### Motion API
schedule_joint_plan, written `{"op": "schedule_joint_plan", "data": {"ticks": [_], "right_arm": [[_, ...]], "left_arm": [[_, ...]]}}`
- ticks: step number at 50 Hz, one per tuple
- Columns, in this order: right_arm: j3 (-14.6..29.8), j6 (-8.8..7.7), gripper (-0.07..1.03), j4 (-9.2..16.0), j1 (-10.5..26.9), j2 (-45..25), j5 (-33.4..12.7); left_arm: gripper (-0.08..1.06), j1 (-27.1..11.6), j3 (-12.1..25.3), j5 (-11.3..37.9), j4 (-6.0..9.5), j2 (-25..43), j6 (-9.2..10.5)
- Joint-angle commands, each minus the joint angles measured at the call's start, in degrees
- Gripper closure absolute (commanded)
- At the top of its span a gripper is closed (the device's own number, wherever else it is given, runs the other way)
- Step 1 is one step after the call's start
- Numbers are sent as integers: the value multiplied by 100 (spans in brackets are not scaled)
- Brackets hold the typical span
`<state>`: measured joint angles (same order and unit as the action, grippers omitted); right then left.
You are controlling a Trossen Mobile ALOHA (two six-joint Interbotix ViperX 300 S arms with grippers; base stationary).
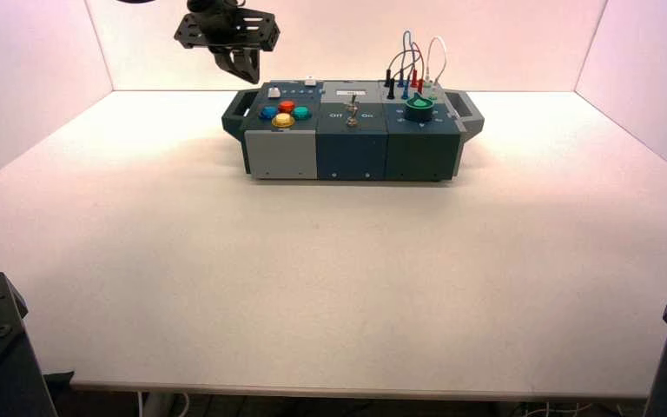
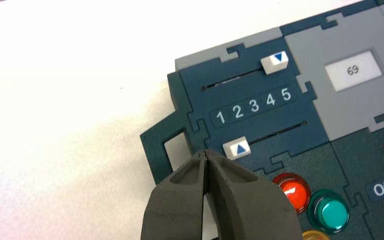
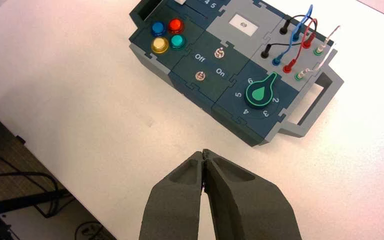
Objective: Move the bottom slider to position 4.
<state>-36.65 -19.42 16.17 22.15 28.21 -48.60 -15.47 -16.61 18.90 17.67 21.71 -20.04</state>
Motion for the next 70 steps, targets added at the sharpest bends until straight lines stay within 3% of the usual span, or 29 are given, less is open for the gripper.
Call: {"op": "schedule_joint_plan", "data": {"ticks": [1, 18, 70], "right_arm": [[114, -53, 99, 35, 26, 35, 141], [26, -26, 99, 26, 26, 44, 404], [-26, -9, 99, -26, -26, 62, 536]], "left_arm": [[101, -88, 202, -18, 26, -44, 26], [101, -149, 255, 18, 176, 53, 26], [101, -404, 431, 88, 255, 255, 26]]}}
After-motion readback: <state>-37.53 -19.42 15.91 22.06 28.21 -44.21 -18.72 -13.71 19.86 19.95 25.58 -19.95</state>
